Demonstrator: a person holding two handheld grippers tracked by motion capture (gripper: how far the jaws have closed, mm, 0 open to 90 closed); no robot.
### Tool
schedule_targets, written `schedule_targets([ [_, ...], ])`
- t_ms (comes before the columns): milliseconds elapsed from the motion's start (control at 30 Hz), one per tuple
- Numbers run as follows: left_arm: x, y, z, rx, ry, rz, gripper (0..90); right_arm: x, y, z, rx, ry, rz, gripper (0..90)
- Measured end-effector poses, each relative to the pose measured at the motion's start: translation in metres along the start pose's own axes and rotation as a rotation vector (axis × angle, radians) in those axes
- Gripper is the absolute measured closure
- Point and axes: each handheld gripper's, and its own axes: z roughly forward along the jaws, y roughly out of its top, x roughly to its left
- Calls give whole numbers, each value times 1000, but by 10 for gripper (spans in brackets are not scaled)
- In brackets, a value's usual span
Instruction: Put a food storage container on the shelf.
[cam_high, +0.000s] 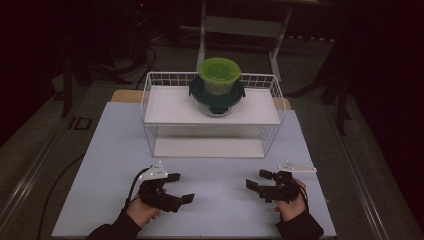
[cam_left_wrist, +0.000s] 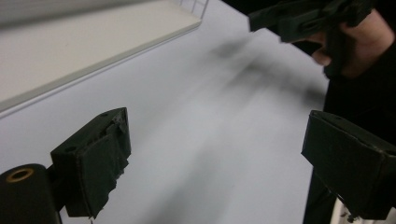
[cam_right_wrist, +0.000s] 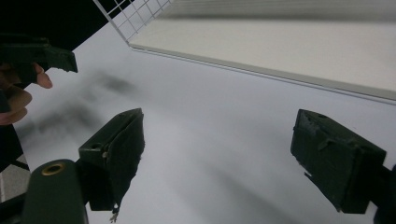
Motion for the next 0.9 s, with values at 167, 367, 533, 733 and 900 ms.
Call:
schedule_targets([
  [167, 4, -8, -6, 0, 6, -16, 73, -5, -6, -9, -12, -14, 9, 165],
  [367, 4, -15, -16, -8, 22, -22, 73, -13, -12, -19, -17, -27, 22, 157],
  [533, 8, -19, -25, -31, 42, -37, 73, -17, -13, -22, -30, -36, 38, 156],
  [733, 11, -23, -29, -46, 57, -50, 73, -18, -14, -19, -20, -31, 37, 156],
  [900, 8, -23, -26, -36, 40, -31, 73, -18, -15, -17, -10, -25, 37, 156],
])
